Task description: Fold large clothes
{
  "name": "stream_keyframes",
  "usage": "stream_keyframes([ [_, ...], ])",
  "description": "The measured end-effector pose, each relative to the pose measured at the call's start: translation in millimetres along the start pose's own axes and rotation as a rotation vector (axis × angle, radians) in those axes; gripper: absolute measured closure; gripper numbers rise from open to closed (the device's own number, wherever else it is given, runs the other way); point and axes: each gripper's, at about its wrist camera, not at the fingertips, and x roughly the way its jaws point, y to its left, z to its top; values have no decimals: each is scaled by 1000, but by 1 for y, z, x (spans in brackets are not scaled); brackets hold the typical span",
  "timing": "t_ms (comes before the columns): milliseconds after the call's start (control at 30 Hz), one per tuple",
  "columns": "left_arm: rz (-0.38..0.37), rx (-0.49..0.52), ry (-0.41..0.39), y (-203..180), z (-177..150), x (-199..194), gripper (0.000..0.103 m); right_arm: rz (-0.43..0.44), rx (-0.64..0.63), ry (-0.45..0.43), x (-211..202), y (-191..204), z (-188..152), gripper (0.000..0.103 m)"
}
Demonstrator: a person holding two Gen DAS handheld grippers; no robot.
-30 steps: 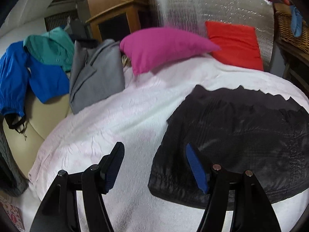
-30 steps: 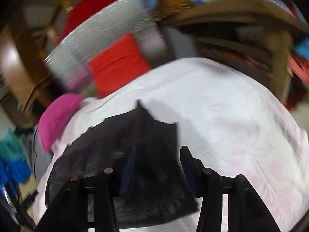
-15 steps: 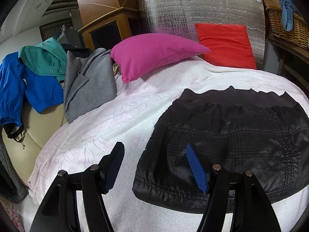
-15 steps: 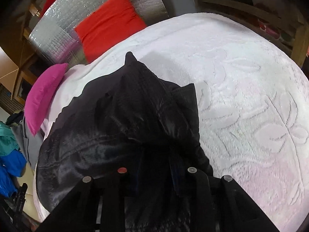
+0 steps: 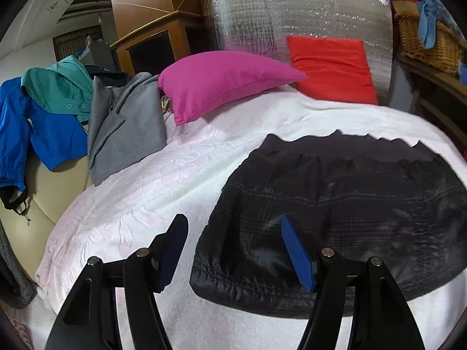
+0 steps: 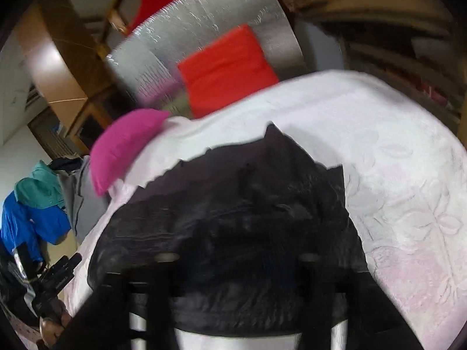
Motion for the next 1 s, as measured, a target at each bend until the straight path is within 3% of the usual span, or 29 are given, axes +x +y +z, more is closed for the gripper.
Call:
stream_keyframes([
  [67, -24, -36, 8, 3, -1, -15, 34, -77, -95, -109, -27, 25, -9, 28],
  [167, -23, -58, 2, 1, 0, -42, 33, -112, -220, -187, -60, 68, -27, 28],
  [233, 23, -46, -22, -1, -3, -71, 31, -157, -266, -196, -80, 93, -42, 28],
  [267, 39, -42, -49, 0, -5, -88, 23, -175, -276, -197, -87, 101, -48, 28],
  [467, 37, -54, -182, 14, -19, -177, 13, -225, -264, -206, -143, 138, -77, 27],
  [767, 39, -39, -280, 31, -35, -276, 13, -251, -300, -271, -219, 183, -103, 27],
  [1000, 30, -53, -363, 40, -34, -323, 12, -234, -297, -293, -250, 186, -109, 27],
])
